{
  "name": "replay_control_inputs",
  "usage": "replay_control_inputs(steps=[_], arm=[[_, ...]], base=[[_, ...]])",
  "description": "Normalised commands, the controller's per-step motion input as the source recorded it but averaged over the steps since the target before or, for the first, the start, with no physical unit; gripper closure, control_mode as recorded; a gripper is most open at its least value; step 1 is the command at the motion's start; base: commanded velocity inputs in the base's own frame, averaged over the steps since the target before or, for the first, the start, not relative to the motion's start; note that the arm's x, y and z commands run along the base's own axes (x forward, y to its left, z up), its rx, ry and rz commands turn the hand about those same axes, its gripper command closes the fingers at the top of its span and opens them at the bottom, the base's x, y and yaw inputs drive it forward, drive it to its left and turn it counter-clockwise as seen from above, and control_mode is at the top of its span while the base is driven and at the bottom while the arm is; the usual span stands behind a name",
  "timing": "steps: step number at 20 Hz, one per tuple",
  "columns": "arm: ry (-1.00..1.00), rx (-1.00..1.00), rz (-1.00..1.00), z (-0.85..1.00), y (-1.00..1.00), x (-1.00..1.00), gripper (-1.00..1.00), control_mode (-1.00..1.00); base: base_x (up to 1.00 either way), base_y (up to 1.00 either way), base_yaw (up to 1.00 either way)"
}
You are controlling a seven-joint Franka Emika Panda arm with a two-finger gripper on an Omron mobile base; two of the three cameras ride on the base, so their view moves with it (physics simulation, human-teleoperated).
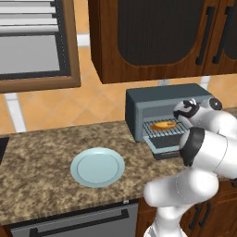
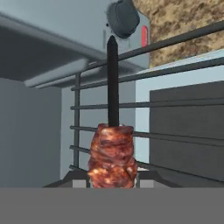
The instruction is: Pick up the kebab skewer and baguette bread, and place them inside the toaster oven. Close the toaster oven door and start by setting the timer.
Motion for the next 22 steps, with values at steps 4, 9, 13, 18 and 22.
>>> replay_control_inputs(steps=[4, 9, 13, 18, 22], arm=[[0.0, 0.0, 0.0, 0.0, -0.27, 0.25, 1.0, -1.0], [0.01, 0.0, 0.0, 0.0, -0.15, 0.08, 1.0, -1.0], [0.06, -0.01, 0.0, 0.0, 0.0, 0.0, 1.0, -1.0], [0.07, -0.02, 0.0, 0.0, 0.06, 0.0, -1.0, -1.0], [0.04, -0.03, 0.01, 0.0, 0.3, 0.0, -1.0, -1.0]], base=[[0.0, 0.0, 0.0], [0.0, 0.0, 0.0], [0.0, 0.0, 0.0], [0.0, 0.0, 0.0], [0.0, 0.0, 0.0]])
